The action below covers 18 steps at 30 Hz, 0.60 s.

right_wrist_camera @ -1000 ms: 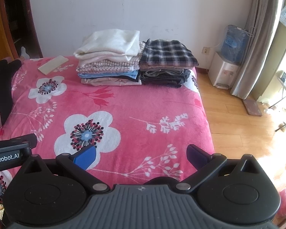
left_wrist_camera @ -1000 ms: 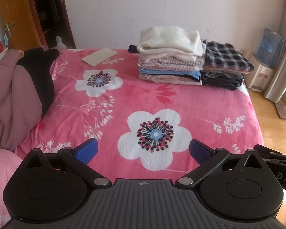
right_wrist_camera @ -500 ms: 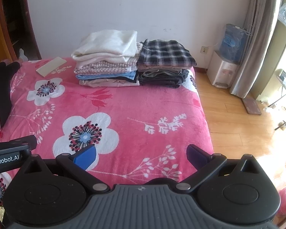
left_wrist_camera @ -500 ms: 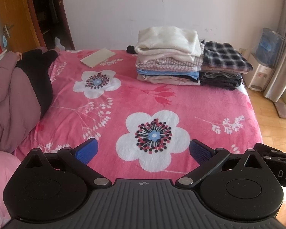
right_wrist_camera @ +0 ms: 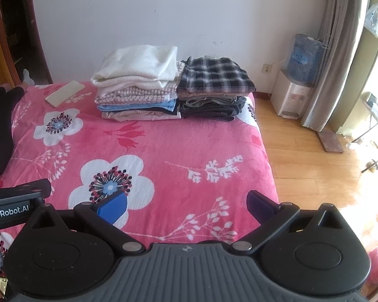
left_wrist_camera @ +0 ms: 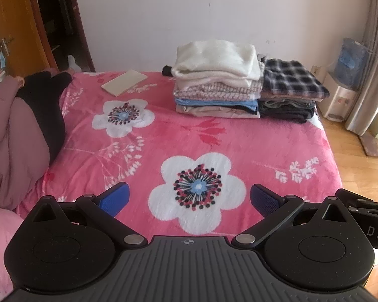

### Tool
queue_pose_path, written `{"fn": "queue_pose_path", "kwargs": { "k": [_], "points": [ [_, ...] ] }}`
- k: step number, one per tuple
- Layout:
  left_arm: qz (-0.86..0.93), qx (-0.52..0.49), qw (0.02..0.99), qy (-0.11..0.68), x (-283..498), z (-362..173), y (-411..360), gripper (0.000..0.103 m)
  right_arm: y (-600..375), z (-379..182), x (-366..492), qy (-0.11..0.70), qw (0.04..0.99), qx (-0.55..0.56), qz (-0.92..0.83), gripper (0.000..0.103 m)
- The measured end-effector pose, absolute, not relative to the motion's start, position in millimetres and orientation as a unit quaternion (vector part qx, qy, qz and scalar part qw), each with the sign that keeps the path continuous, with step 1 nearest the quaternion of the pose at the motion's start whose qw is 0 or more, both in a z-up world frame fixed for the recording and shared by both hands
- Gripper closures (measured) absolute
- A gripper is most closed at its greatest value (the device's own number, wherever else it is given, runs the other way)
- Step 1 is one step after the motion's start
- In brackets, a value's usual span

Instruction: Fold clothes

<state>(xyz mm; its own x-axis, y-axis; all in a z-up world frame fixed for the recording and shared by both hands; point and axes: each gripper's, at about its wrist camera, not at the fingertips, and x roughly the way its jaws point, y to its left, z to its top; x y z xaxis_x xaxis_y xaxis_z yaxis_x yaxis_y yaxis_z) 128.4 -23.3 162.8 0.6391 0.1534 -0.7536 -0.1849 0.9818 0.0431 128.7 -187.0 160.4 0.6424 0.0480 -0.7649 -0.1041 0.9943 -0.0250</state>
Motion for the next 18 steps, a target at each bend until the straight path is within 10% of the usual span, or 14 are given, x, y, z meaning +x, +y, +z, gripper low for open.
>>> {"fn": "queue_pose_path", "kwargs": {
  "k": [18],
  "points": [
    [0.092,-0.015,0.908,0.407,148.7,176.2,-25.6,0.000,-193.6,177.4,148.3,0.413,0.910,-0.024,0.032,0.000]
  ]
}}
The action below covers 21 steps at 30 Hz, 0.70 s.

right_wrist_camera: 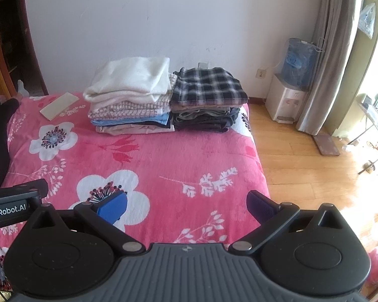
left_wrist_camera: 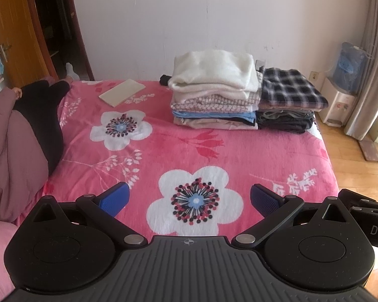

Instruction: Fold clothes

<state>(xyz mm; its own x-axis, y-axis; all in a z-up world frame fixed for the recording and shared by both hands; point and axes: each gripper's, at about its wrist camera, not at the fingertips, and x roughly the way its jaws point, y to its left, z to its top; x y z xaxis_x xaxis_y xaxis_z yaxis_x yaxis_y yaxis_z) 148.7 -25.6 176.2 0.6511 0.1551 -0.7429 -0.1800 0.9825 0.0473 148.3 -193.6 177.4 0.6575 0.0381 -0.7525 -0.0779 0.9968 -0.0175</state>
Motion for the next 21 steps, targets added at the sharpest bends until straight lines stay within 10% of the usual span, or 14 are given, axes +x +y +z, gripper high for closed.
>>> {"fn": "queue_pose_path", "kwargs": {
  "k": [21],
  "points": [
    [0.090,-0.013,0.905,0.416,154.8,172.5,-28.4,0.000,-197.3,170.9,155.5,0.423,0.906,-0.018,0.027,0.000]
  ]
}}
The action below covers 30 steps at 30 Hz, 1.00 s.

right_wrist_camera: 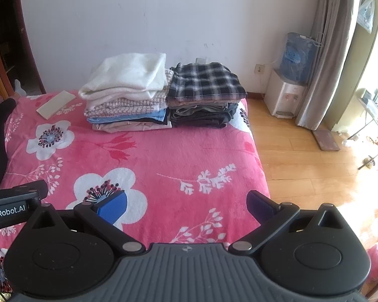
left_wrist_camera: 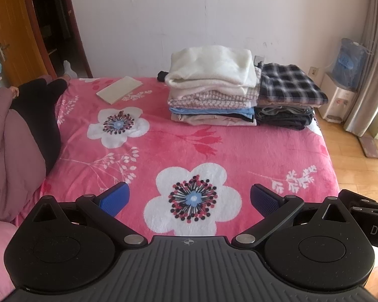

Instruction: Fold clothes

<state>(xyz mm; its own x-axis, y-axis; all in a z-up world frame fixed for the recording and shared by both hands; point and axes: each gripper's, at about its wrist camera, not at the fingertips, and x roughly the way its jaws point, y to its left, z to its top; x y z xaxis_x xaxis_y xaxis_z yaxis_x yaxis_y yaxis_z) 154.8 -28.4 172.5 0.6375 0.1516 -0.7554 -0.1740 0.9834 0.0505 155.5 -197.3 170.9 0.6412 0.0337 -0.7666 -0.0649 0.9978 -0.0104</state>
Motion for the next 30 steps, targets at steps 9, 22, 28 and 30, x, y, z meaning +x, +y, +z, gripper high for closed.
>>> {"fn": "queue_pose_path", "kwargs": {
  "k": [9,22,28,30],
  "points": [
    [0.089,-0.013,0.905,0.416,154.0,172.8,-29.4,0.000,-198.2,171.4,155.8,0.421,0.906,-0.019,0.027,0.000],
    [0.091,-0.013,0.906,0.414,153.6,173.2,-30.2,0.000,-197.2,173.3,154.2,0.418,0.908,-0.022,0.032,0.000],
    [0.089,-0.012,0.905,0.417,153.9,172.3,-30.0,0.000,-196.9,173.1,152.7,0.418,0.908,-0.022,0.031,0.000],
    [0.089,-0.012,0.905,0.417,153.9,172.9,-29.6,0.000,-197.3,173.0,152.9,0.418,0.908,-0.023,0.031,0.000]
  ]
}}
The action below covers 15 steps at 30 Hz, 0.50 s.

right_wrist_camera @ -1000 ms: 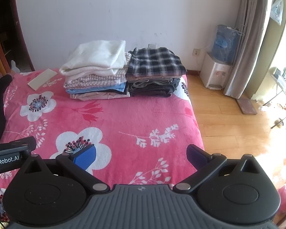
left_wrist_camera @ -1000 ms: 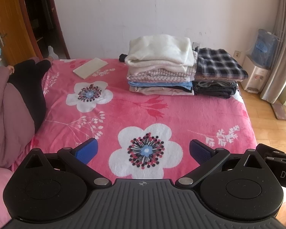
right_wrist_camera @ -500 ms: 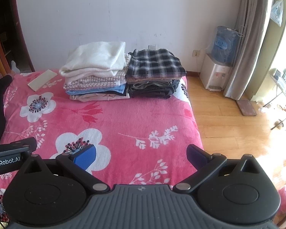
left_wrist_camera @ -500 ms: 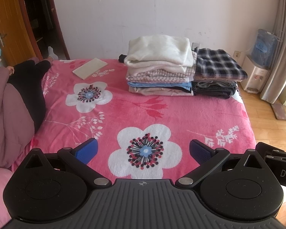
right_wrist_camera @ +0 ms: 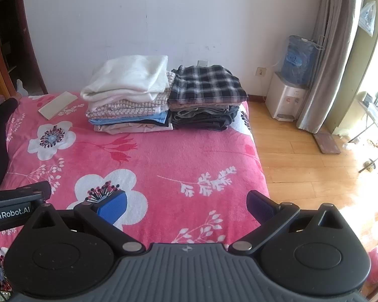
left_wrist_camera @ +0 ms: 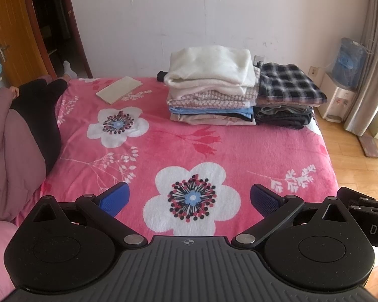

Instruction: Fold clothes

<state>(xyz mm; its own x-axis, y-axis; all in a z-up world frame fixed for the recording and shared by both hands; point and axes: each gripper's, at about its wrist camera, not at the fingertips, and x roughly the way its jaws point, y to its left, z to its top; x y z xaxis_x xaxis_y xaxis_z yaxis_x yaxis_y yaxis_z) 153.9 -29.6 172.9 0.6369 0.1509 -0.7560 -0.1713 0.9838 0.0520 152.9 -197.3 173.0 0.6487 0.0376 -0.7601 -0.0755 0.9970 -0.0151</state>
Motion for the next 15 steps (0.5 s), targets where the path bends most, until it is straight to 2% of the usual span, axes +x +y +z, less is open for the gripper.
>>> {"fn": "queue_pose_path", "kwargs": {
  "k": [15],
  "points": [
    [0.090,-0.012,0.903,0.420,152.3,172.0,-29.7,0.000,-196.9,170.7,151.5,0.421,0.906,-0.022,0.032,0.000]
  ]
}}
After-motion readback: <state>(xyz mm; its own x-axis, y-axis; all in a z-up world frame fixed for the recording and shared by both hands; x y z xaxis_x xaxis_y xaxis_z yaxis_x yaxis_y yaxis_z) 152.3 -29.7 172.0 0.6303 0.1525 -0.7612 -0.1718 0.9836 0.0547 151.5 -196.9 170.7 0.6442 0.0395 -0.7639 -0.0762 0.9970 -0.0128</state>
